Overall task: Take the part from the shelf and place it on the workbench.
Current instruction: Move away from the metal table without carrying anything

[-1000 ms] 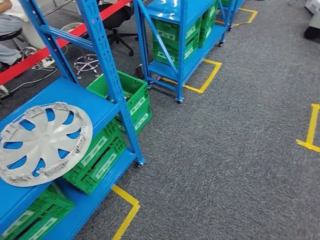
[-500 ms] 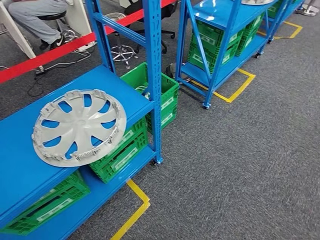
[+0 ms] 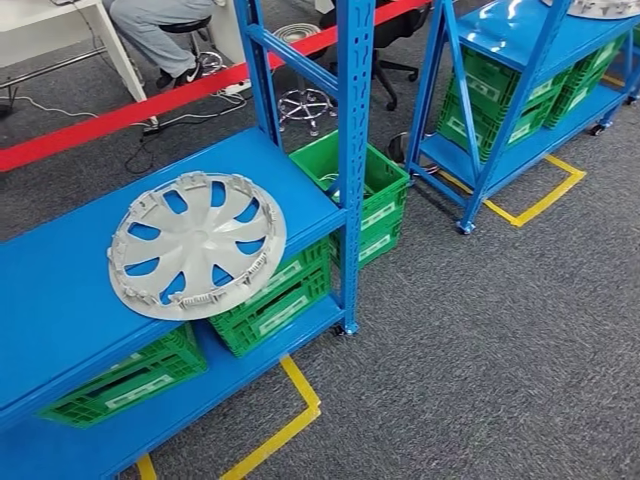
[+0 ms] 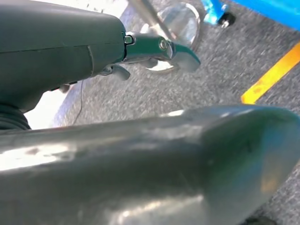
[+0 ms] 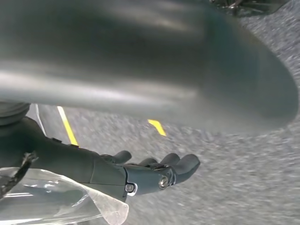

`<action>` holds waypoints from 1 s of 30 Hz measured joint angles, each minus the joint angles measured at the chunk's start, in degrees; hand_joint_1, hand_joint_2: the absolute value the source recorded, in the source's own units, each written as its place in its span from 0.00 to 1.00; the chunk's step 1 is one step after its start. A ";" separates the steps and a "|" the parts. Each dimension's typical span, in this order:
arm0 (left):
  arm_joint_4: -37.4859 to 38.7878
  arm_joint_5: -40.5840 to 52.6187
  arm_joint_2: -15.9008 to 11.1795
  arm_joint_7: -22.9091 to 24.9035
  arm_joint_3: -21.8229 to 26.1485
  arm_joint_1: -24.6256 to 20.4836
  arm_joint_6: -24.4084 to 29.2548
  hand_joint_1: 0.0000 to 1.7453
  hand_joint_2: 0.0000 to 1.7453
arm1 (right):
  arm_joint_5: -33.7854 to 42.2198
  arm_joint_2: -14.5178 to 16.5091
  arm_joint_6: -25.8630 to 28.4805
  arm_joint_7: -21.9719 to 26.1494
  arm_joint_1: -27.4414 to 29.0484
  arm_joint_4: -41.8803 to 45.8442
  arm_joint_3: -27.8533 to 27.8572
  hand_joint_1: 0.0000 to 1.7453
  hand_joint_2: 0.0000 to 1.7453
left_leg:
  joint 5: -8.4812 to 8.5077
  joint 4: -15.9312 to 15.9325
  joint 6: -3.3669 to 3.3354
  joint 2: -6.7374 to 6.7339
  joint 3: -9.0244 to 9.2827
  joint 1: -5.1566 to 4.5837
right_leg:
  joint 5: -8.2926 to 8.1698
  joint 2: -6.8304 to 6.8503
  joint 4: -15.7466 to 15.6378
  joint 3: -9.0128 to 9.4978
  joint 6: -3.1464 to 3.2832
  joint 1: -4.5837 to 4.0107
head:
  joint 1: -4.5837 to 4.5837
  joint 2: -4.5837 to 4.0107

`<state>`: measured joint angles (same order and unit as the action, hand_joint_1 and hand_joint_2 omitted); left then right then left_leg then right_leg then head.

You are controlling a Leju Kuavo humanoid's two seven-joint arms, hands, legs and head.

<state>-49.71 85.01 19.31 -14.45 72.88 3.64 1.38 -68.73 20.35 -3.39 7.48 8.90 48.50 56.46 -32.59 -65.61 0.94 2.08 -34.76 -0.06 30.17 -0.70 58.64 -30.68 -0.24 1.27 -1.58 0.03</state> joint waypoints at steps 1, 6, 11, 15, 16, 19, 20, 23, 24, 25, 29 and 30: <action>0.04 0.01 -0.01 0.00 -0.01 -0.10 -0.01 0.00 0.00 | -0.04 0.00 0.04 0.04 0.02 -0.08 0.11 0.00 0.00 | -1.70 -3.95 0.16 -0.98 -2.01 0.07 | 0.15 0.92 0.00 0.06 0.19 -0.11 | -0.11 0.00; 0.18 0.01 -0.01 0.00 0.09 0.11 -0.01 0.00 0.00 | 0.08 0.00 0.69 0.33 -0.15 -0.49 0.39 0.00 0.00 | 2.66 -1.56 -0.65 -3.00 -1.30 -0.06 | 1.01 4.76 -0.02 0.96 0.28 -0.60 | -0.11 -0.01; 0.22 0.01 -0.01 0.00 0.11 -0.09 0.12 0.00 0.00 | 0.31 0.00 1.32 0.50 -0.52 -1.17 0.37 0.00 0.00 | 4.56 7.05 -1.98 -6.05 2.68 -1.24 | 2.04 8.15 -0.41 1.99 -0.80 -1.16 | -0.22 0.01; 0.34 0.02 0.14 0.00 0.17 0.05 0.17 0.00 0.00 | 0.36 -0.10 1.61 0.58 -0.69 -1.37 0.25 0.00 0.00 | 5.18 8.05 -2.68 -3.12 3.32 -0.44 | 5.68 3.39 5.51 -0.07 -1.88 -0.91 | 0.22 0.01; 0.38 0.02 0.15 0.00 0.19 -0.01 0.19 0.00 0.00 | 0.36 -0.12 1.64 0.58 -0.63 -1.46 0.25 0.00 0.00 | 5.18 8.05 -2.80 -2.39 3.29 -0.38 | 7.26 1.92 9.40 -2.18 -2.02 -0.83 | 0.37 0.00; 0.56 0.01 0.15 0.00 0.21 -0.02 0.22 0.00 0.00 | 0.36 -0.15 1.67 0.56 -0.51 -1.69 0.27 0.00 0.00 | 5.06 7.98 -2.91 0.03 3.42 -0.34 | 7.35 0.81 15.17 -6.40 -2.24 -0.70 | 0.37 0.01; 0.62 0.01 0.15 0.00 0.23 -0.01 0.25 0.00 0.00 | 0.36 -0.15 1.67 0.56 -0.52 -1.73 0.27 0.00 0.00 | 4.98 7.93 -2.80 0.92 3.57 -0.28 | 5.16 0.56 12.84 -5.82 -2.27 -0.64 | 0.37 0.01; 0.74 0.00 0.14 0.00 0.28 -0.09 0.35 0.00 0.00 | 0.36 -0.15 1.69 0.56 -0.52 -1.87 0.22 0.00 0.00 | 4.52 7.48 -2.05 3.14 3.74 -0.20 | -0.22 -2.70 2.59 -1.86 -2.26 -0.15 | 0.44 0.00; 0.76 -0.01 0.12 0.00 0.29 -0.11 0.39 0.00 0.00 | 0.37 -0.15 1.71 0.56 -0.54 -1.93 0.19 0.00 0.00 | 4.44 7.33 -1.75 3.66 3.57 -0.17 | -0.39 -3.64 1.11 -1.12 -2.11 -0.05 | 0.48 0.00; 0.78 -0.03 0.10 0.01 0.31 -0.10 0.48 0.00 0.00 | 0.37 -0.15 1.74 0.55 -0.57 -2.01 0.15 0.00 0.00 | 4.47 7.29 -1.45 4.24 3.36 -0.13 | -0.07 -4.08 0.71 -0.79 -1.84 -0.06 | 0.48 0.01; 0.88 -0.16 0.02 0.08 0.44 0.00 0.96 0.00 0.00 | 0.38 -0.07 1.92 0.52 -0.58 -2.11 -0.05 0.00 0.00 | 3.21 5.29 -0.32 3.34 2.19 0.00 | -0.23 -1.52 0.09 -0.10 -0.39 0.01 | 0.16 0.00; 0.92 -0.17 0.01 0.09 0.45 -0.08 1.07 0.00 0.00 | 0.38 -0.04 1.96 0.55 -0.56 -2.13 -0.10 0.00 0.00 | 1.71 2.62 -0.04 1.71 0.92 -0.02 | -0.18 -0.68 -0.02 0.01 -0.09 0.04 | -0.03 0.00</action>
<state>-48.80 84.84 19.31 -14.35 73.33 3.55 2.44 -68.35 20.31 -1.43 8.03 8.34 46.36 56.35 -30.88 -62.99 0.90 3.79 -33.84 -0.08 29.99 -1.39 58.62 -30.66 -0.33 1.31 -1.61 0.03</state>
